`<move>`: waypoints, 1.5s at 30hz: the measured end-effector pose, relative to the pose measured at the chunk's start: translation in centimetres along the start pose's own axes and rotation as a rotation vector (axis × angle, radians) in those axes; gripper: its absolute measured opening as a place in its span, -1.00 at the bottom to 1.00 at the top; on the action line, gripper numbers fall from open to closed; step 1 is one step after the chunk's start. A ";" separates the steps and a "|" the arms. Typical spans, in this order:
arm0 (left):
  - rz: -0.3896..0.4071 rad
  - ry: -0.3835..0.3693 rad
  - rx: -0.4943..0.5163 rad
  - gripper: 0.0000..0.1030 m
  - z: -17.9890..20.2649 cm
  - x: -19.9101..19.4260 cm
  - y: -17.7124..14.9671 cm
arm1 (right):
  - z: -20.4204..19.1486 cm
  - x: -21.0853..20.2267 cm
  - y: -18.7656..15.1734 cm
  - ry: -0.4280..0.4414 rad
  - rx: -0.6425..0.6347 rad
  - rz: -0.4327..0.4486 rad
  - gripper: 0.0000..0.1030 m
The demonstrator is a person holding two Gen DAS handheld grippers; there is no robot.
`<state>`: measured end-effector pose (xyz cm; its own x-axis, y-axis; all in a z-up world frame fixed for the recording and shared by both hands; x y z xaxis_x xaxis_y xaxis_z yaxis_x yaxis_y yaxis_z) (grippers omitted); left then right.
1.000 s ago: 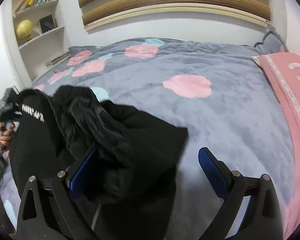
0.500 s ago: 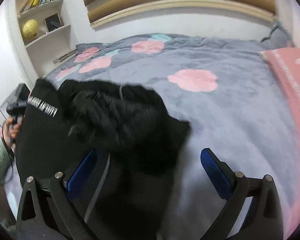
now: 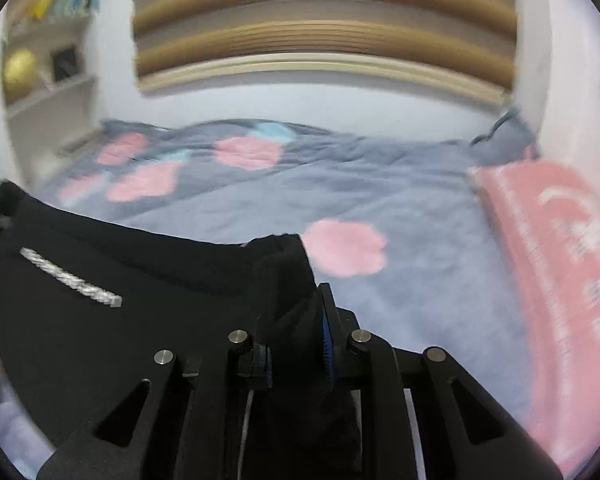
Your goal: Fold large clothes
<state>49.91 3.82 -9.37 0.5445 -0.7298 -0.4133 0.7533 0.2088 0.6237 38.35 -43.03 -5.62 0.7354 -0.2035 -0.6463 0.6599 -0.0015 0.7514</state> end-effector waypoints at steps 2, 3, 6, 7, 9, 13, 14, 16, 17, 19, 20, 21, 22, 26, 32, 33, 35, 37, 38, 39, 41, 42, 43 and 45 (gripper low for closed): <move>-0.057 0.076 -0.031 -0.82 -2.1 2.6 -0.6 | -0.4 2.7 -0.1 -0.077 0.001 -0.069 -0.61; -0.090 0.120 -0.043 -0.82 -3.4 4.0 -1.2 | -0.5 3.9 -0.5 -0.107 -0.002 -0.097 -0.62; -0.232 0.228 -0.126 -0.82 -8.0 8.7 -4.5 | -1.0 10.3 -3.5 -0.187 -0.013 -0.244 -0.63; -0.277 0.229 -0.173 -0.80 -9.3 9.9 -5.6 | -1.2 12.4 -5.0 -0.172 0.004 -0.304 -0.63; -0.358 0.178 -0.265 -0.73 -11.4 12.1 -8.1 | -2.2 15.6 -8.5 -0.089 0.024 -0.424 -0.63; -0.357 0.079 -0.311 -0.72 -11.9 12.0 -8.1 | -2.5 16.3 -9.4 -0.127 -0.014 -0.409 -0.47; -0.349 0.067 -0.303 -0.69 -12.0 11.5 -7.9 | -2.4 16.4 -9.5 -0.125 -0.008 -0.412 -0.42; -0.300 0.075 -0.271 -0.55 -11.6 9.3 -6.9 | -1.7 15.5 -9.2 -0.111 0.033 -0.398 -0.32; -0.272 0.093 -0.248 -0.34 -11.4 8.2 -6.1 | -1.5 14.5 -8.7 -0.100 0.059 -0.382 -0.18; -0.227 0.140 -0.199 0.00 -10.7 5.7 -5.3 | -1.3 10.9 -7.4 -0.033 0.127 -0.317 0.09; -0.195 0.169 -0.163 0.06 -10.0 4.0 -4.4 | -1.6 9.8 -6.8 -0.008 0.139 -0.291 0.12; -0.174 0.176 -0.137 0.06 -9.2 2.8 -3.8 | -2.0 8.0 -6.2 0.030 0.149 -0.259 0.12; -0.151 0.164 -0.102 0.06 -7.7 1.6 -3.4 | -2.5 5.8 -5.7 0.064 0.148 -0.231 0.12; -0.127 0.081 -0.017 0.06 -0.7 -0.1 -4.3 | -6.2 -0.1 -5.1 0.155 0.118 -0.197 0.12; -0.253 0.038 0.159 0.10 8.4 4.0 -12.9 | -14.0 -1.0 -8.8 0.209 0.031 -0.304 0.12; -0.286 0.085 0.199 0.10 8.7 5.5 -14.7 | -15.0 0.0 -9.9 0.182 0.001 -0.333 0.12; -0.392 0.182 0.177 0.09 7.0 8.4 -18.1 | -16.7 2.0 -12.3 0.126 -0.063 -0.379 0.16; -0.412 0.226 0.101 0.09 4.5 10.4 -19.5 | -17.4 3.4 -13.6 0.095 -0.090 -0.383 0.17; -0.408 0.230 0.091 0.09 4.0 10.9 -19.6 | -17.5 3.8 -14.0 0.092 -0.079 -0.383 0.17; -0.404 0.227 0.097 0.09 4.0 10.8 -19.4 | -17.5 4.0 -14.2 0.089 -0.075 -0.378 0.17; -0.398 0.221 0.106 0.09 4.5 10.3 -18.8 | -17.5 4.1 -14.1 0.093 -0.080 -0.382 0.17; -0.389 0.219 0.127 0.09 5.0 10.0 -18.4 | -17.4 3.8 -13.8 0.102 -0.078 -0.394 0.17; -0.381 0.221 0.146 0.09 5.5 9.5 -18.0 | -17.4 3.2 -13.1 0.111 -0.074 -0.394 0.18; -0.332 0.210 0.168 0.10 7.1 8.7 -16.3 | -17.4 1.8 -10.7 0.139 -0.064 -0.325 0.18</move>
<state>39.82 -10.54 -18.44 0.3590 -0.5879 -0.7249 0.8390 -0.1369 0.5266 35.30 -26.37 -17.18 0.4962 -0.0675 -0.8656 0.8680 0.0176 0.4962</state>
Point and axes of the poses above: each gripper's, at about its wrist camera, not at the fingertips, and x roughly the way its jaws point, z to its right, y to its top, the point moved 8 cm from there along x, roughly the way its jaws point, and after that the axes turned 6 degrees about -y, right-handed, at the moved point
